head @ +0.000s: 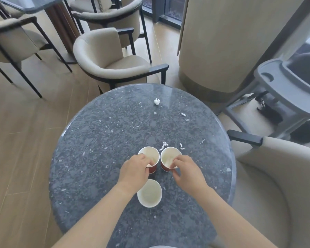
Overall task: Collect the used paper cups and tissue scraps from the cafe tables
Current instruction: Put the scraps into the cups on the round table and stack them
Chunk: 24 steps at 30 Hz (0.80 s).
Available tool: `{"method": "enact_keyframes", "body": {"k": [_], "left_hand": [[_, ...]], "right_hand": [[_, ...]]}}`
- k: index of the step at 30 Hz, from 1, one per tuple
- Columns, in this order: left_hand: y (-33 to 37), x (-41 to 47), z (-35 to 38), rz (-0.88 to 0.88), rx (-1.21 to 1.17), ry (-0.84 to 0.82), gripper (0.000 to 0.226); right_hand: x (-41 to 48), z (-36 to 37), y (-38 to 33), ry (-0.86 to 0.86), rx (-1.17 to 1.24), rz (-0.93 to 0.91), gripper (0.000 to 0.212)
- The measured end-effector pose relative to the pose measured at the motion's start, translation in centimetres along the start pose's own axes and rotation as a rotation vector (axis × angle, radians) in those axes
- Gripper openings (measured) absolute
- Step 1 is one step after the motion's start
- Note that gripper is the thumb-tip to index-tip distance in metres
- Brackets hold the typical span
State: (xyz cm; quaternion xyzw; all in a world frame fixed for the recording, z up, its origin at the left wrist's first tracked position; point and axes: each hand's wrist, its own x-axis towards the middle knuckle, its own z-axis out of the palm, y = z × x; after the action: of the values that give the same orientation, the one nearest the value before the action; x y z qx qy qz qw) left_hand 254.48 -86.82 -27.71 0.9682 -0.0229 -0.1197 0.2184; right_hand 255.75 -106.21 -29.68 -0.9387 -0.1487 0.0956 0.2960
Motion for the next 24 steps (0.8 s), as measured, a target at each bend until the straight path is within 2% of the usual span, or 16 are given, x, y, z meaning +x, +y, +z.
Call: {"method": "enact_keyframes", "body": {"k": [6, 16, 24], "left_hand": [[-0.2, -0.2, 0.4, -0.015, -0.094, -0.033, 0.019], [0.0, 2.0, -1.5, 0.017, -0.195, 0.037, 0.015], [0.0, 5.9, -1.9, 0.002, -0.255, 0.001, 0.014]], "right_hand": [[-0.3, 0.1, 0.3, 0.003, 0.007, -0.031, 0.011], [1.7, -2.2, 0.8, 0.147, 0.070, -0.015, 0.011], [5.2, -2.9, 3.9, 0.100, 0.063, 0.084, 0.010]]}}
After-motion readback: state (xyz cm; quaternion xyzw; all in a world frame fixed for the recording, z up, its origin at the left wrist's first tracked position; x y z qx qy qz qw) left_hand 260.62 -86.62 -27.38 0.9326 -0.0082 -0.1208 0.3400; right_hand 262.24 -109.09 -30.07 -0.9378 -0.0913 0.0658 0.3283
